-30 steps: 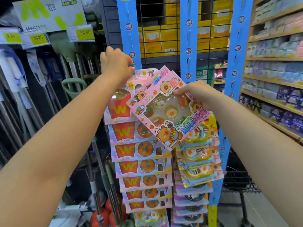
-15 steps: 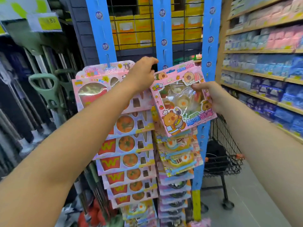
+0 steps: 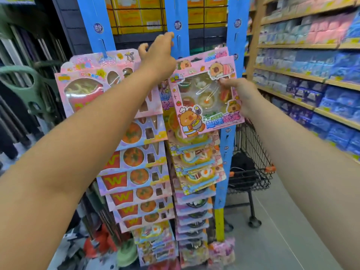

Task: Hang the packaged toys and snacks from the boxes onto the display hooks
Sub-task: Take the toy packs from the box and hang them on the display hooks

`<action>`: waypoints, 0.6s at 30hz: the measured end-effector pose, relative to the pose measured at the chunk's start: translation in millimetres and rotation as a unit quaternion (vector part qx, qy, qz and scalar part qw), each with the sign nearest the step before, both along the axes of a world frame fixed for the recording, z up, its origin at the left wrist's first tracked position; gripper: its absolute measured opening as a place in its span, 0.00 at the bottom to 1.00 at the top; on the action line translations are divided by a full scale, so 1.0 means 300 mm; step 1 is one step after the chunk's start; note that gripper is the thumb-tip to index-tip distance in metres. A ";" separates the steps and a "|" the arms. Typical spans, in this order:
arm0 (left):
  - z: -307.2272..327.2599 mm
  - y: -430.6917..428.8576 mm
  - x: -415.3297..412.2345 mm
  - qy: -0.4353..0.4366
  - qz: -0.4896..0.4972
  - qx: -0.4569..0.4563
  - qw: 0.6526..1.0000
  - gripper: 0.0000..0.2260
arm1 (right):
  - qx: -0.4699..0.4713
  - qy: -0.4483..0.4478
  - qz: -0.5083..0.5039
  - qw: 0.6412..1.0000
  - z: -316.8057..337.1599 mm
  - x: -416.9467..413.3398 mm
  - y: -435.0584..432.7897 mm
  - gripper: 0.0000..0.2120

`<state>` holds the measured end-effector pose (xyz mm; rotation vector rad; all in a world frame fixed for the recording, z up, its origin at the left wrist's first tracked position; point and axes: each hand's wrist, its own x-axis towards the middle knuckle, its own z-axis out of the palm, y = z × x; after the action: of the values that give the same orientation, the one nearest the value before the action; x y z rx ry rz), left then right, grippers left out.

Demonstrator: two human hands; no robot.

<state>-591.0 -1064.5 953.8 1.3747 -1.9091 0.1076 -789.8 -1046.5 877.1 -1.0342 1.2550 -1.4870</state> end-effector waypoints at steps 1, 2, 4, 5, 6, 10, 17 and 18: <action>0.011 0.004 -0.005 0.039 -0.031 0.024 0.998 0.25 | -0.007 0.006 -0.002 1.000 0.027 0.029 0.029 0.26; 0.025 0.014 -0.010 0.082 -0.064 0.053 0.993 0.29 | -0.017 0.011 -0.003 1.000 0.050 0.050 0.045 0.20; 0.050 0.026 -0.015 0.143 -0.094 0.085 0.982 0.33 | -0.039 0.008 0.004 0.999 0.091 0.085 0.070 0.10; 0.059 0.019 -0.014 0.154 -0.094 0.091 0.979 0.33 | -0.047 0.003 0.006 0.999 0.108 0.094 0.071 0.09; 0.070 0.015 -0.012 0.158 -0.089 0.095 0.979 0.32 | -0.054 0.010 -0.001 0.998 0.120 0.098 0.062 0.09; 0.108 -0.014 0.005 0.163 -0.088 0.123 0.975 0.20 | -0.055 0.051 -0.031 0.997 0.153 0.122 0.051 0.20; 0.175 -0.040 0.026 0.098 -0.115 0.207 0.967 0.20 | -0.044 0.061 -0.027 0.997 0.161 0.115 0.013 0.11; 0.179 -0.038 0.025 0.093 -0.110 0.202 0.969 0.20 | -0.041 0.061 -0.027 0.997 0.163 0.116 0.012 0.12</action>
<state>-583.6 -1075.9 1007.6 1.3588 -1.9744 -0.5274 -754.9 -1042.9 926.1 -1.1684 1.3252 -1.5482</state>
